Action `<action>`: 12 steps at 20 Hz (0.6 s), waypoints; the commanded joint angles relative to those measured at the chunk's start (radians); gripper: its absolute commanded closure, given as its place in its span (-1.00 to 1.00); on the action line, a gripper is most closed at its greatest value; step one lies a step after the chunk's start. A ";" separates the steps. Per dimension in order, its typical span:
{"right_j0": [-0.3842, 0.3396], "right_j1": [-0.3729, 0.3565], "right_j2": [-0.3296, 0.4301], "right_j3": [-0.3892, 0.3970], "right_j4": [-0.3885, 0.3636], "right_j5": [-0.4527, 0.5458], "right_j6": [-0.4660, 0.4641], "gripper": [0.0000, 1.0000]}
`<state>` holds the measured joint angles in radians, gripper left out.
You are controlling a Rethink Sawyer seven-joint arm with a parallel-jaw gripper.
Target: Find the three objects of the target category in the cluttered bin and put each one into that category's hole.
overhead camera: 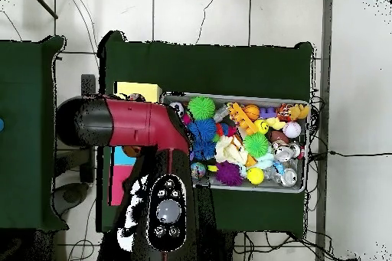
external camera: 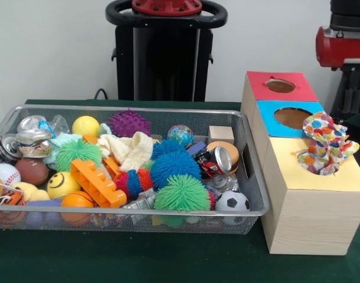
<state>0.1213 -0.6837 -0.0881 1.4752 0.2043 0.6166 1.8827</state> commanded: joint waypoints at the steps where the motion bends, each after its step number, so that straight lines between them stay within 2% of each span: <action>1: -0.032 -0.002 0.062 0.156 -0.053 0.091 0.025 1.00; 6: -0.039 -0.007 0.062 0.173 -0.068 0.067 0.031 1.00; 12: -0.042 0.027 0.072 0.190 -0.073 0.013 0.052 1.00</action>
<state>0.1106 -0.6984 -0.0838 1.5372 0.1741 0.6166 1.8827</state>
